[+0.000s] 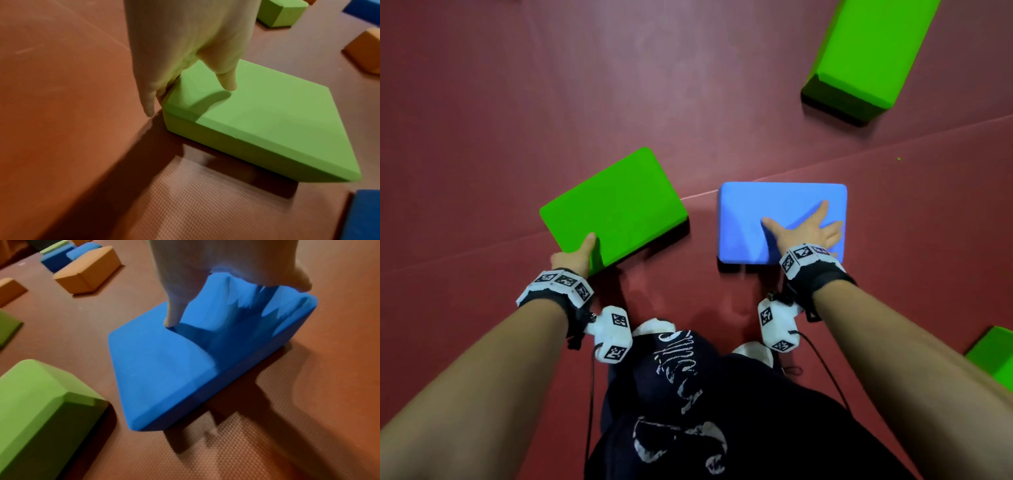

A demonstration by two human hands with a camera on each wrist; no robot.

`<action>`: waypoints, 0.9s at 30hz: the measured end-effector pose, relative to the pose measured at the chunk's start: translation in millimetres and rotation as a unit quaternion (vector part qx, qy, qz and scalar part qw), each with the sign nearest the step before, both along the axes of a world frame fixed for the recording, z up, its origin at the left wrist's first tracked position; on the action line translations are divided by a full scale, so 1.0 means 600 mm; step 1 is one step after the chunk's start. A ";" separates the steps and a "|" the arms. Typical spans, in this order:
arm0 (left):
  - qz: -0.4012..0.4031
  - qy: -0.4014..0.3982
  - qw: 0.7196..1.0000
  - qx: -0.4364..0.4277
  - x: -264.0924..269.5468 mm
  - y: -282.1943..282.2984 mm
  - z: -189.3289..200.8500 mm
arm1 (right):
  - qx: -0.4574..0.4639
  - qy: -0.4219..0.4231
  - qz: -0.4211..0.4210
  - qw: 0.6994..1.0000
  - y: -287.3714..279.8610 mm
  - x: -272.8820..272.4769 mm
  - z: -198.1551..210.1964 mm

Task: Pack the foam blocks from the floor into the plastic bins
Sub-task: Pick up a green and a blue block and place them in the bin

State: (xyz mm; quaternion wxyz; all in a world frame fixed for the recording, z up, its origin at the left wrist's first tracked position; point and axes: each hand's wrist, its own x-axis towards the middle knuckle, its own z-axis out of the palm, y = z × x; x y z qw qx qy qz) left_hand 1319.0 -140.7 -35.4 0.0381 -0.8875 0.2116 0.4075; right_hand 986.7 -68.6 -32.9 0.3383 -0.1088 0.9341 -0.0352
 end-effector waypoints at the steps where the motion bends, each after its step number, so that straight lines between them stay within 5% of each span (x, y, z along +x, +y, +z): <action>1: -0.001 0.018 1.000 -0.004 0.005 -0.002 -0.005 | 0.008 0.002 -0.010 1.000 -0.003 -0.003 -0.007; 11: 0.011 0.095 0.992 -0.082 -0.018 0.003 -0.027 | 0.018 0.041 -0.085 0.995 -0.001 -0.032 0.012; 17: 0.066 0.268 0.958 -0.082 -0.075 -0.004 -0.002 | -0.105 -0.033 -0.044 0.993 -0.022 0.014 0.041; 23: 0.121 0.218 0.966 -0.060 -0.109 -0.009 0.009 | -0.098 -0.095 -0.084 0.987 -0.081 0.037 0.042; 27: 0.071 0.098 0.979 -0.163 -0.097 -0.060 0.004 | -0.110 -0.081 -0.009 0.991 -0.117 -0.004 0.010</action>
